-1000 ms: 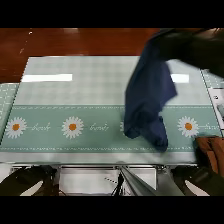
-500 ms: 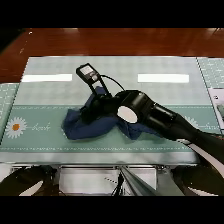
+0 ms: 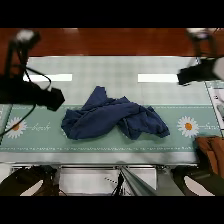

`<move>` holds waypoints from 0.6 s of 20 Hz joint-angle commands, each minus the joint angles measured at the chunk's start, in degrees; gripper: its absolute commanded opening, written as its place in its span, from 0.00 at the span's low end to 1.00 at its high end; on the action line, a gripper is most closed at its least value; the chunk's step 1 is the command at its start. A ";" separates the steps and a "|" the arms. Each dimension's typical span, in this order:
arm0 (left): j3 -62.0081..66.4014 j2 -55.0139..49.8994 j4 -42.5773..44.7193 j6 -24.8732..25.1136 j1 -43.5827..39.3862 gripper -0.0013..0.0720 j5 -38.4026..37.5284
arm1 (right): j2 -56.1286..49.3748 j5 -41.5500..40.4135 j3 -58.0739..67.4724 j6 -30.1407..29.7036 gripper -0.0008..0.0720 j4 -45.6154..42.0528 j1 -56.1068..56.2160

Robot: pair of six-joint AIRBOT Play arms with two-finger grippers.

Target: Fold the shirts.

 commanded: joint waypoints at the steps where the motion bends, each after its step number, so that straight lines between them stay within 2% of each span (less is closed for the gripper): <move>1: -18.51 6.62 -0.85 -3.91 5.31 0.83 2.97 | 4.11 -0.87 -5.49 -4.17 0.68 19.76 -25.35; 2: -22.93 9.09 -3.41 -3.74 8.04 0.83 3.82 | 4.59 -2.25 -8.11 -6.12 0.68 27.17 -30.73; 4: -30.80 12.90 -12.11 -1.22 14.80 0.85 4.33 | 4.63 -5.27 -13.09 -8.57 0.68 35.56 -36.37; 5: -34.36 14.14 -16.85 1.18 18.21 0.92 4.39 | 4.61 -6.67 -15.56 -9.40 0.68 36.83 -37.11; 6: -37.35 14.71 -20.35 3.41 20.98 0.95 4.35 | 4.61 -7.34 -17.62 -10.12 0.68 36.74 -37.16; 10: -46.95 13.57 -30.80 12.35 27.67 0.95 6.19 | 4.57 -7.45 -23.28 -12.13 0.68 37.03 -37.16; 12: -49.92 12.61 -32.50 13.27 28.00 0.95 9.27 | 4.57 -7.26 -24.11 -12.50 0.68 37.07 -37.16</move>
